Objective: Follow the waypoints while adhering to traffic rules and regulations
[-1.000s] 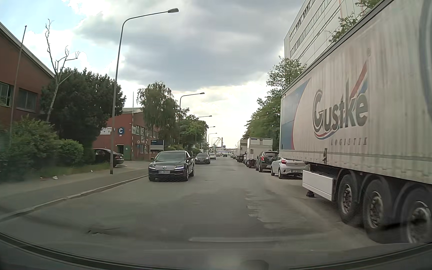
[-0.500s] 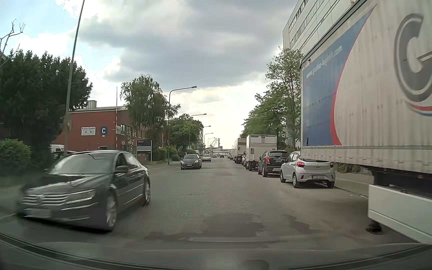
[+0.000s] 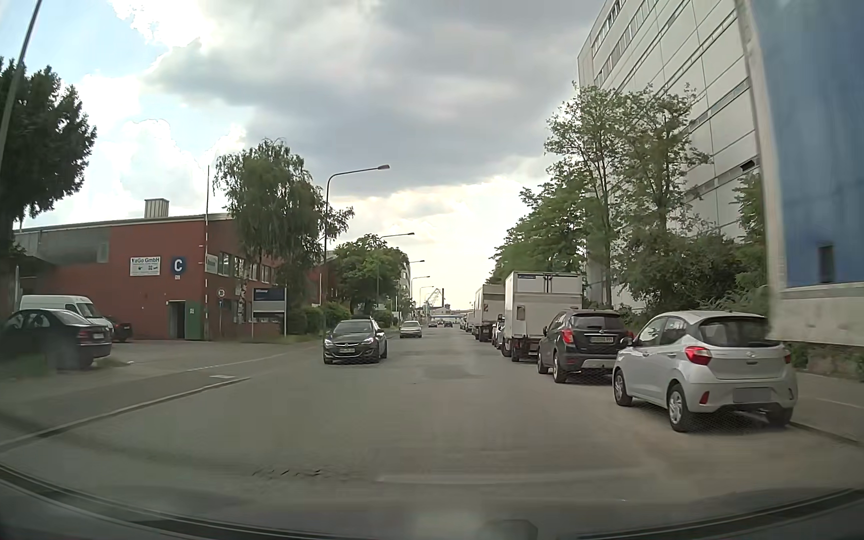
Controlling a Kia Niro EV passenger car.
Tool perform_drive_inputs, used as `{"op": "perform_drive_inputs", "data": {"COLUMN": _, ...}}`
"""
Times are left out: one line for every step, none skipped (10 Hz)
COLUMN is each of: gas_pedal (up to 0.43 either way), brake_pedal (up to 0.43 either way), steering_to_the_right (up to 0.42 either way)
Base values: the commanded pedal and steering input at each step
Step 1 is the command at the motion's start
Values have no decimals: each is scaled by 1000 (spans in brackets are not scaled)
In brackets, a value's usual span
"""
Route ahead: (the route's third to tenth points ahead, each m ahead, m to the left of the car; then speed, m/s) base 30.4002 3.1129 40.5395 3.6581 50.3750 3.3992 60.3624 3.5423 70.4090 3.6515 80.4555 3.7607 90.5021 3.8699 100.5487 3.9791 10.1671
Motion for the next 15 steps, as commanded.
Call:
{"op": "perform_drive_inputs", "data": {"gas_pedal": 79, "brake_pedal": 30, "steering_to_the_right": -14}}
{"op": "perform_drive_inputs", "data": {"gas_pedal": 87, "brake_pedal": 30, "steering_to_the_right": -14}}
{"op": "perform_drive_inputs", "data": {"gas_pedal": 87, "brake_pedal": 30, "steering_to_the_right": -14}}
{"op": "perform_drive_inputs", "data": {"gas_pedal": 79, "brake_pedal": 30, "steering_to_the_right": -13}}
{"op": "perform_drive_inputs", "data": {"gas_pedal": 87, "brake_pedal": 30, "steering_to_the_right": -13}}
{"op": "perform_drive_inputs", "data": {"gas_pedal": 87, "brake_pedal": 30, "steering_to_the_right": -11}}
{"op": "perform_drive_inputs", "data": {"gas_pedal": 87, "brake_pedal": 30, "steering_to_the_right": -8}}
{"op": "perform_drive_inputs", "data": {"gas_pedal": 87, "brake_pedal": 30, "steering_to_the_right": -5}}
{"op": "perform_drive_inputs", "data": {"gas_pedal": 87, "brake_pedal": 30, "steering_to_the_right": -5}}
{"op": "perform_drive_inputs", "data": {"gas_pedal": 87, "brake_pedal": 30, "steering_to_the_right": -4}}
{"op": "perform_drive_inputs", "data": {"gas_pedal": 87, "brake_pedal": 30, "steering_to_the_right": -3}}
{"op": "perform_drive_inputs", "data": {"gas_pedal": 87, "brake_pedal": 30, "steering_to_the_right": -2}}
{"op": "perform_drive_inputs", "data": {"gas_pedal": 87, "brake_pedal": 30, "steering_to_the_right": -2}}
{"op": "perform_drive_inputs", "data": {"gas_pedal": 87, "brake_pedal": 30, "steering_to_the_right": -2}}
{"op": "perform_drive_inputs", "data": {"gas_pedal": 87, "brake_pedal": 30, "steering_to_the_right": 0}}
